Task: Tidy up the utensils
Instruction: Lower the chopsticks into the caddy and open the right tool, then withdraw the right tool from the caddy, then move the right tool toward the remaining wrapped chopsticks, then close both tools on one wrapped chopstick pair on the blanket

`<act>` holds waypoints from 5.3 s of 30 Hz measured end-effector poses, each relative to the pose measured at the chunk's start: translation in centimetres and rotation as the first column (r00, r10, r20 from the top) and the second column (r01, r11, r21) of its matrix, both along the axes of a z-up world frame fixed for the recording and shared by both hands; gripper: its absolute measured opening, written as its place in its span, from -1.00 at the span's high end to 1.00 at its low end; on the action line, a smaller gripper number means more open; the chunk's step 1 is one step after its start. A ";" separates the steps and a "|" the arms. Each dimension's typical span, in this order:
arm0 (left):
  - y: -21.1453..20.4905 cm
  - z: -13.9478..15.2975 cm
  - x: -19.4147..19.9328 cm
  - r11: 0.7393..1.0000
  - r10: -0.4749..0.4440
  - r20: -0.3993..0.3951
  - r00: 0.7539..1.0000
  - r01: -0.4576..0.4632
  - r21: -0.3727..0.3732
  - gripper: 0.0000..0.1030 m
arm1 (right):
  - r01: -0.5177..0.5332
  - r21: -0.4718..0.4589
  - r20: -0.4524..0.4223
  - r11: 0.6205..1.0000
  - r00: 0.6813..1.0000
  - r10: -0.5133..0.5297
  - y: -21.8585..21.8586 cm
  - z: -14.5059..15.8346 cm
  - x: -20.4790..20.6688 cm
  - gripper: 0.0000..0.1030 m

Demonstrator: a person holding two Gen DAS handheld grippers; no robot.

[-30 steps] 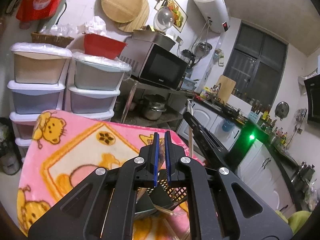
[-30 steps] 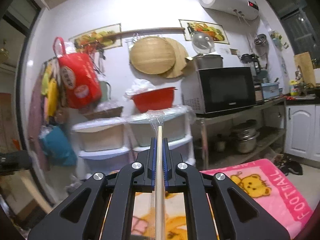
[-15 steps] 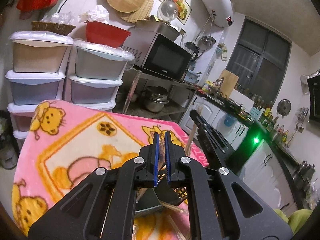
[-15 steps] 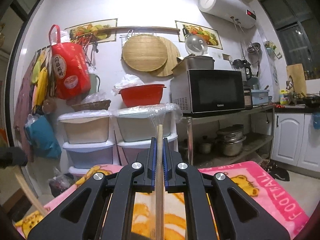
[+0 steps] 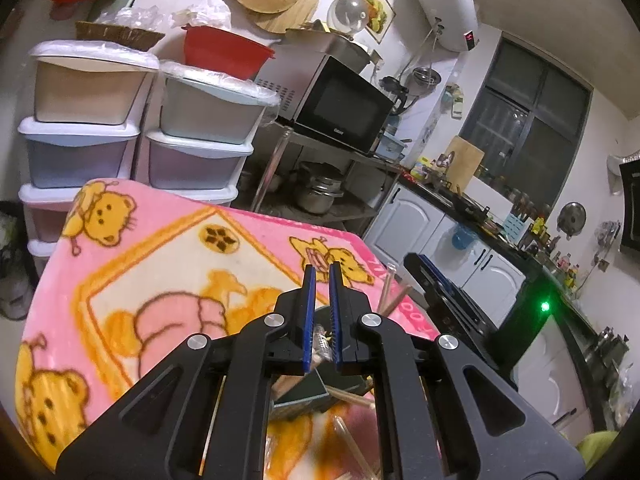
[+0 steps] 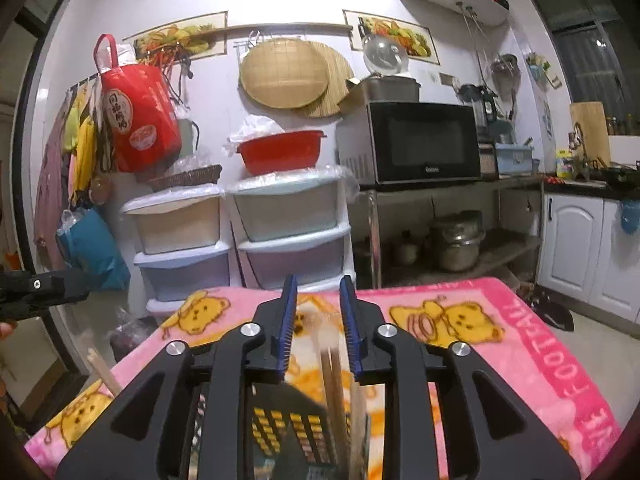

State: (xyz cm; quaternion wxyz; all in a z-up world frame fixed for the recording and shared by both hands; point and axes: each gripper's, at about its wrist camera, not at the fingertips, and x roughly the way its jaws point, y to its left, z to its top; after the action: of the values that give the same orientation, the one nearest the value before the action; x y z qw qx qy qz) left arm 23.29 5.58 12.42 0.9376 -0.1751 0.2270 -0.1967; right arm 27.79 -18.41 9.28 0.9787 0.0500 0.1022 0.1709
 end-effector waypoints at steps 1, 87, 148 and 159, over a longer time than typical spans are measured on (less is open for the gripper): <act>0.1 -0.1 -0.1 1.000 0.003 0.000 1.000 -0.003 -0.001 0.94 | -0.001 0.005 -0.008 1.000 1.000 0.001 -0.3 -0.1 -0.4 0.53; 4.5 -13.3 -12.4 0.995 0.089 -0.288 0.953 -0.097 -0.012 -0.79 | -0.108 -0.041 -0.331 0.993 0.939 0.089 -2.1 -5.1 -12.6 -0.14; 5.7 -18.8 -10.3 0.984 -0.072 -0.503 0.861 -0.020 -0.176 0.97 | -0.089 -0.089 -0.664 0.992 0.747 0.007 1.5 -15.1 -3.3 0.76; 4.1 -14.2 -11.1 0.987 -0.080 -0.375 0.923 0.022 -0.158 1.00 | -0.107 -0.035 -0.563 0.994 0.824 0.069 0.4 -11.1 -5.9 0.78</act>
State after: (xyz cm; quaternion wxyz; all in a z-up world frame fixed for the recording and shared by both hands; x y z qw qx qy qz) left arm 12.21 9.65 -1.73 0.8543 -0.2743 0.3935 -0.2000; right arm 21.86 -18.03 -1.80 0.8978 0.0615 0.3925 0.1901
